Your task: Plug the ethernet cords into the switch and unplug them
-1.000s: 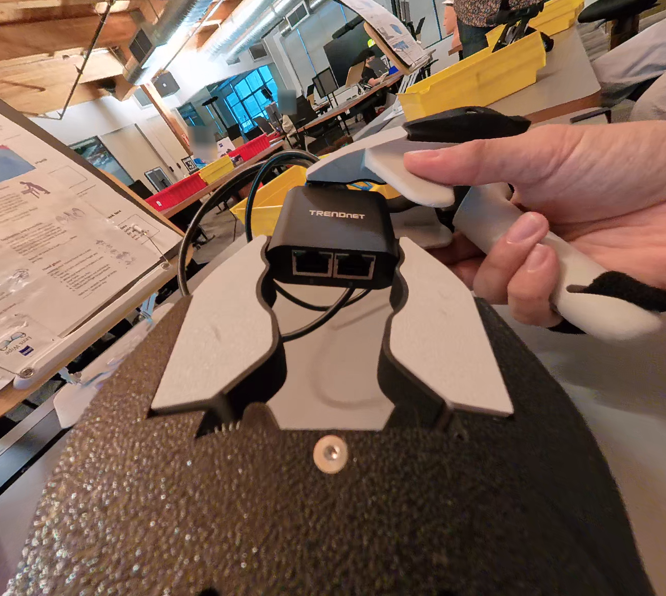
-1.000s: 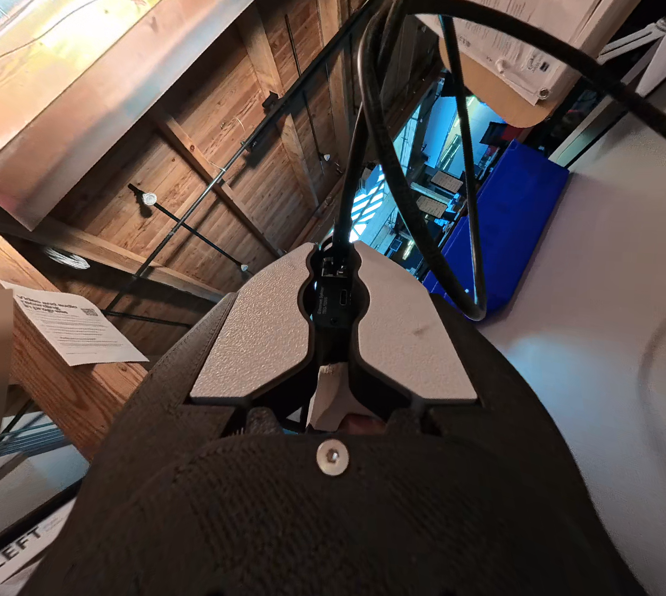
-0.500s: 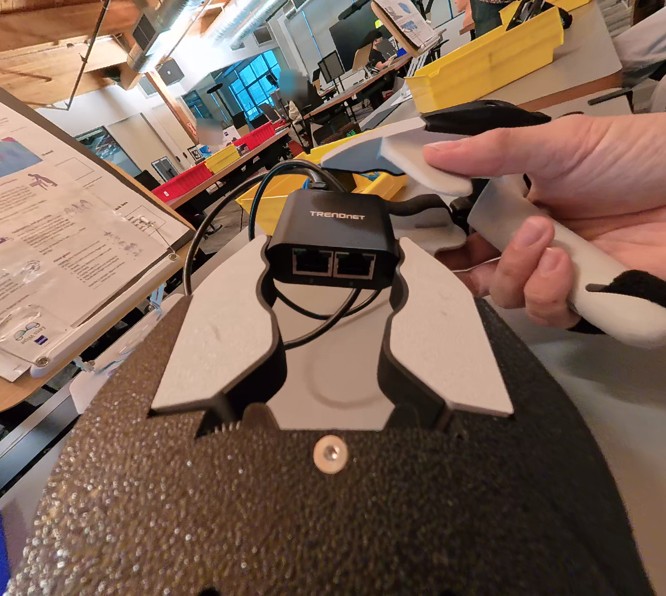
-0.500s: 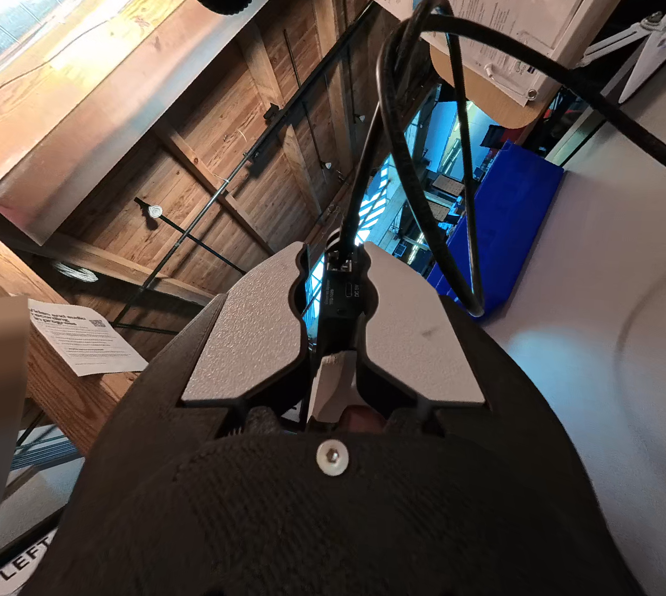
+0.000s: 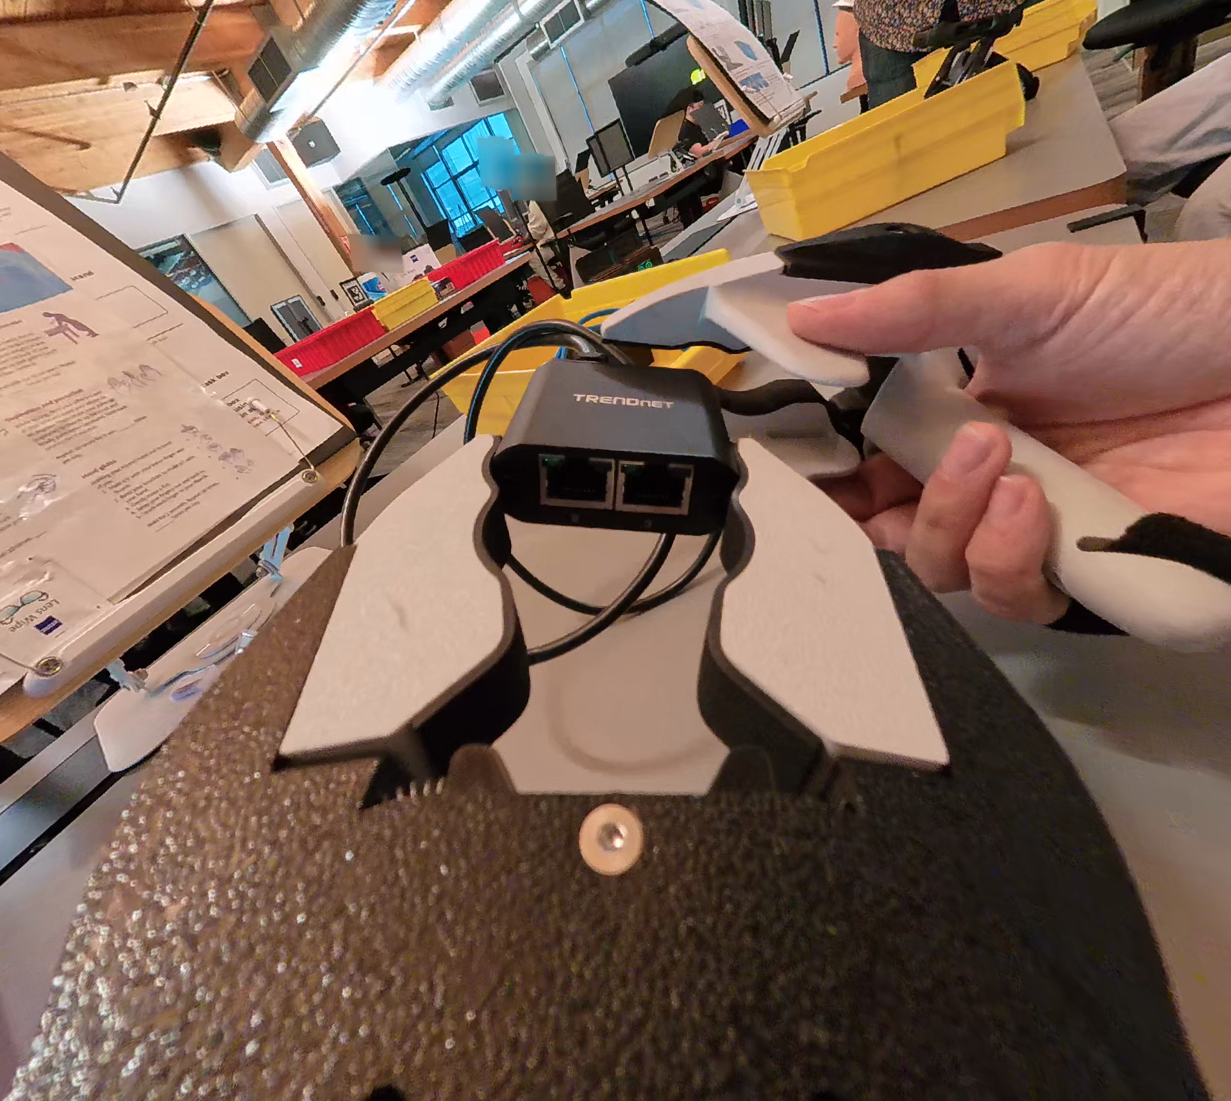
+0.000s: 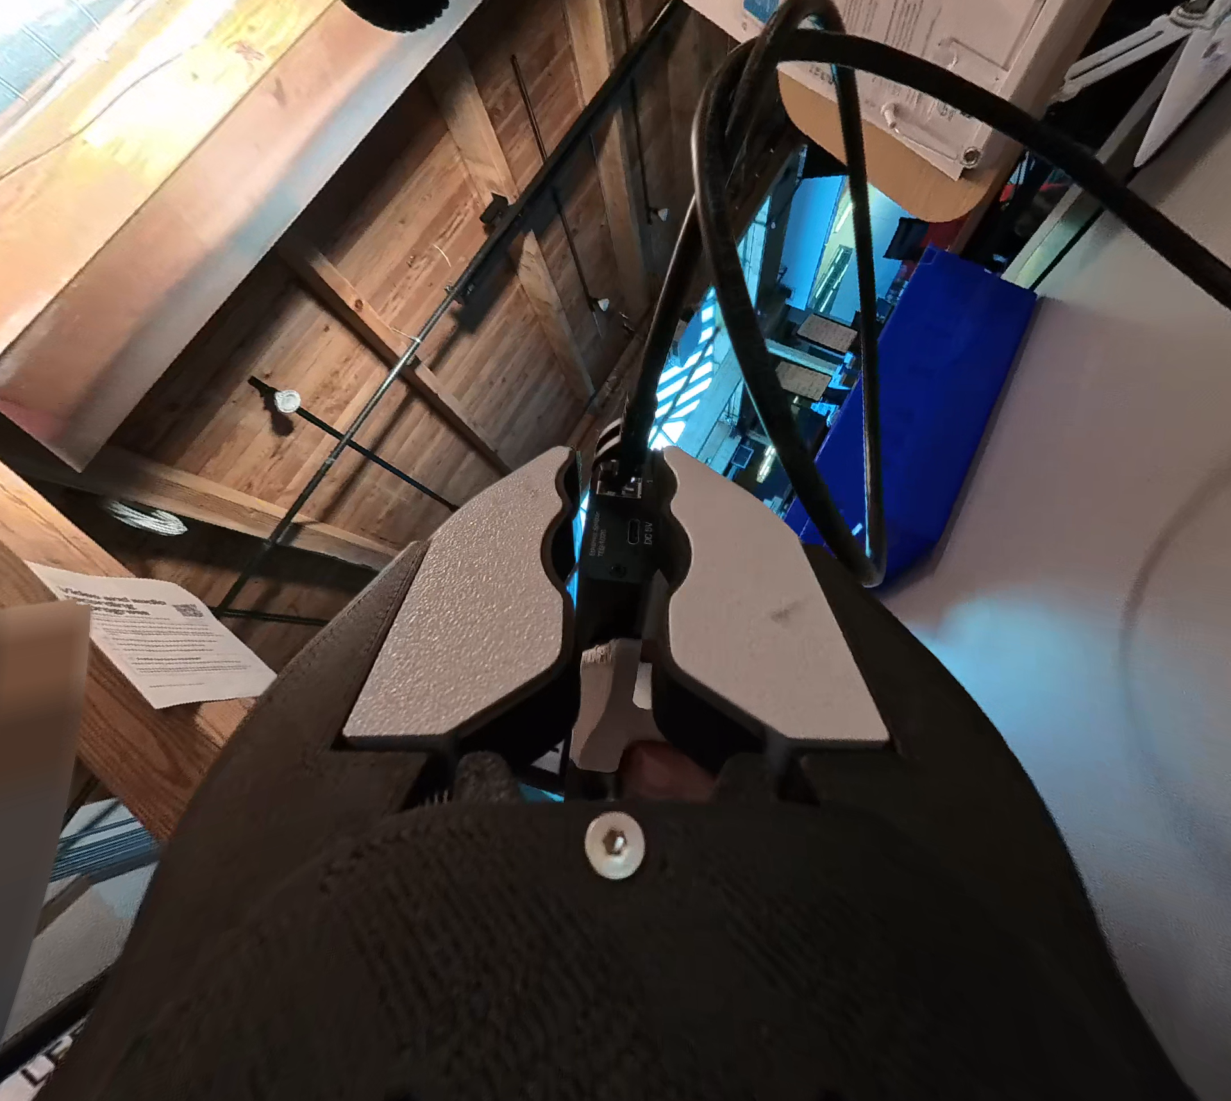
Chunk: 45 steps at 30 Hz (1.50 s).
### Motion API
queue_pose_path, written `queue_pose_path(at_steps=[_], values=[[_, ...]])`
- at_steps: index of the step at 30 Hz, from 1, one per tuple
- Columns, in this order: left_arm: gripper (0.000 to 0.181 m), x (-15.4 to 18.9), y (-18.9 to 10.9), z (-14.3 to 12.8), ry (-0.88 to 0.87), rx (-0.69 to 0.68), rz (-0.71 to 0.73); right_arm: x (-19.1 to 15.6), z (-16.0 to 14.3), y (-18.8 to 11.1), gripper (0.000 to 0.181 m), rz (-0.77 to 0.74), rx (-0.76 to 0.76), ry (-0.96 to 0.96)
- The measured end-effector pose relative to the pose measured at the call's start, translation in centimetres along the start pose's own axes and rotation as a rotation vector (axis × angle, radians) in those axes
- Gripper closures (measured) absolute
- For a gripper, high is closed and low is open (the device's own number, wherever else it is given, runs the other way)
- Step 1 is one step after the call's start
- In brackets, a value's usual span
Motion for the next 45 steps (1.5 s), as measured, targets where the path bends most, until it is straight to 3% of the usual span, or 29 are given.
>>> queue_pose_path(at_steps=[7,16,25,45], values=[[0.120,0.3,0.2,-0.3,0.001,-0.005,-0.006,0.3,-0.2,0.2,0.167,-0.002,0.003,0.048],[0.120,0.3,0.1,-0.8,-0.017,-0.024,-0.026,0.1,-0.5,0.3,0.168,-0.065,-0.057,-0.148],[0.120,0.6,0.6,-1.5,0.054,-0.079,0.012,0.5,-0.2,0.0,0.168,-0.032,-0.094,-0.198],[0.120,0.5,1.1,-1.8,-0.055,-0.012,0.050,0.6,0.1,0.4,0.168,-0.041,-0.163,-0.480]])
Point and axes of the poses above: each gripper's, where its closed fingertips meet, y out along the fingers, z out of its top, x = y × z across the jaws, the point moved 2 cm from there along -y, back along the fingers, and after that the axes turned 4 degrees about -z, right-handed, at the moved point
